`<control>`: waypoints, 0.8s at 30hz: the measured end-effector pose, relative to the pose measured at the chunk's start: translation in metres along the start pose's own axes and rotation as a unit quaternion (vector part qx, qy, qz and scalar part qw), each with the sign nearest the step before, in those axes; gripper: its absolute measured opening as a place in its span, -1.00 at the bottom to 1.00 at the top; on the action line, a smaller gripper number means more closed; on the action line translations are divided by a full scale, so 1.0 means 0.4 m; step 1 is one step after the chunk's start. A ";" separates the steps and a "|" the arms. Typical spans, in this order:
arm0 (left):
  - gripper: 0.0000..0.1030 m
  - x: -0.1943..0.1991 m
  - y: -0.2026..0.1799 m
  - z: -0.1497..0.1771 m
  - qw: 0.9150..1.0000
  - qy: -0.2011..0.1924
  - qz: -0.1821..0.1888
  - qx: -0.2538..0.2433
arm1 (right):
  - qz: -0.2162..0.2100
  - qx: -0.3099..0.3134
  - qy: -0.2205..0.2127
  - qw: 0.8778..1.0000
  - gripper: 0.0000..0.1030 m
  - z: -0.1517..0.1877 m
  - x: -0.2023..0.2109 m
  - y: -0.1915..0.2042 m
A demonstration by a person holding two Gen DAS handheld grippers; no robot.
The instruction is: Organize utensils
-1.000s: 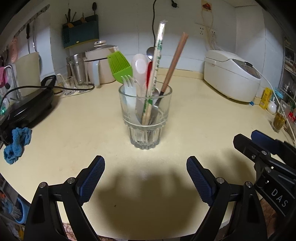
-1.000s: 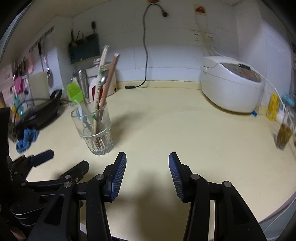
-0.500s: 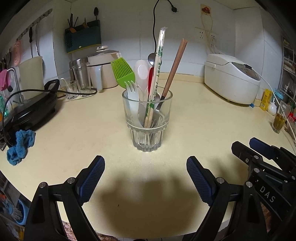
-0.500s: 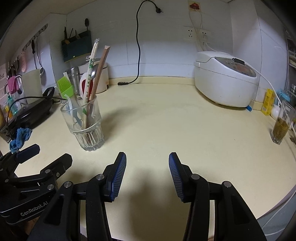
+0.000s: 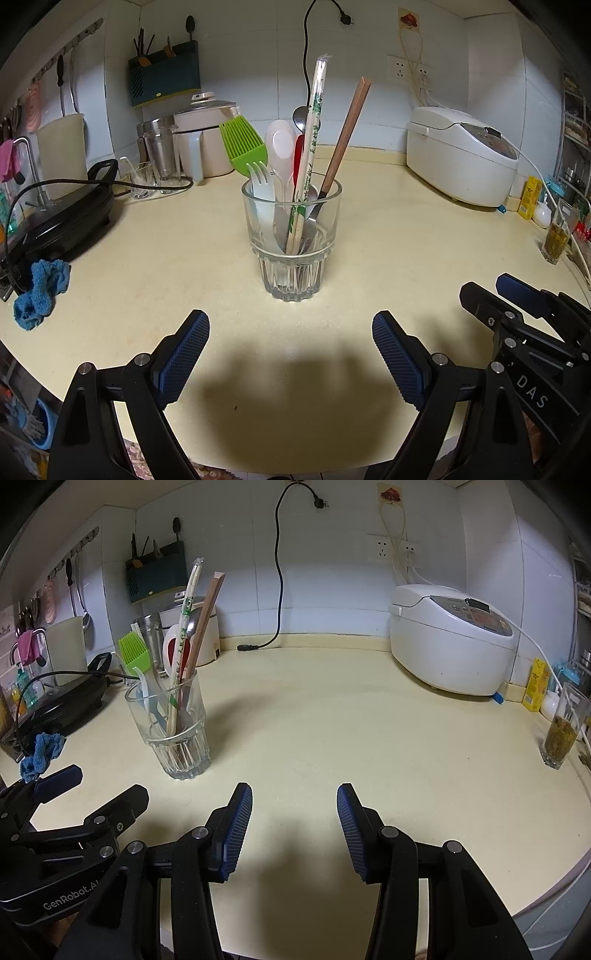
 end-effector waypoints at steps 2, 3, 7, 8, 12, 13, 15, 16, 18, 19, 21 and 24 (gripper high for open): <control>0.79 0.001 0.000 0.001 1.000 0.000 0.000 0.000 | 0.001 0.000 0.001 1.000 -0.06 0.000 0.000 0.000; 0.79 0.001 0.000 0.001 1.000 -0.001 0.000 0.001 | 0.001 -0.001 0.001 1.000 -0.06 0.000 0.001 0.000; 0.79 0.001 -0.002 0.001 1.000 0.000 0.001 0.001 | 0.001 0.000 0.000 1.000 -0.06 0.000 0.000 -0.001; 0.79 0.002 -0.003 0.001 1.000 0.000 0.002 0.001 | 0.001 0.000 0.000 1.000 -0.06 0.000 0.000 -0.001; 0.79 0.005 -0.007 0.002 1.000 -0.001 0.002 -0.001 | 0.000 0.000 0.000 1.000 -0.06 0.000 0.001 -0.001; 0.79 0.005 -0.008 0.002 1.000 -0.001 0.002 -0.001 | 0.000 0.000 -0.001 1.000 -0.06 -0.001 0.000 -0.002; 0.79 0.006 -0.008 0.003 1.000 -0.001 0.002 0.000 | 0.000 0.000 -0.001 1.000 -0.06 -0.001 0.001 -0.003; 0.79 0.006 -0.008 0.003 1.000 -0.001 0.002 0.000 | 0.000 0.000 -0.003 1.000 -0.06 -0.002 0.002 -0.003; 0.79 0.006 -0.008 0.003 1.000 -0.001 0.001 0.000 | 0.000 -0.001 -0.003 1.000 -0.06 -0.002 0.004 -0.004; 0.79 0.007 -0.009 0.003 1.000 -0.001 0.002 -0.001 | 0.000 -0.001 -0.003 1.000 -0.06 -0.001 0.003 -0.004; 0.79 0.007 -0.008 0.003 1.000 -0.002 0.001 0.000 | 0.000 -0.001 -0.004 1.000 -0.06 -0.002 0.004 -0.004; 0.79 0.007 -0.009 0.003 1.000 -0.002 0.001 -0.001 | 0.000 -0.001 -0.004 1.000 -0.06 -0.001 0.003 -0.004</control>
Point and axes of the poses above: each gripper's, at about its wrist camera, not at the fingertips, and x roughly against the way its jaws point, y to its left, z to its underside, the point moved 4 cm from there along -x, roughly the way its jaws point, and after that the axes turned 11 degrees about -y, right-handed, at the moved point
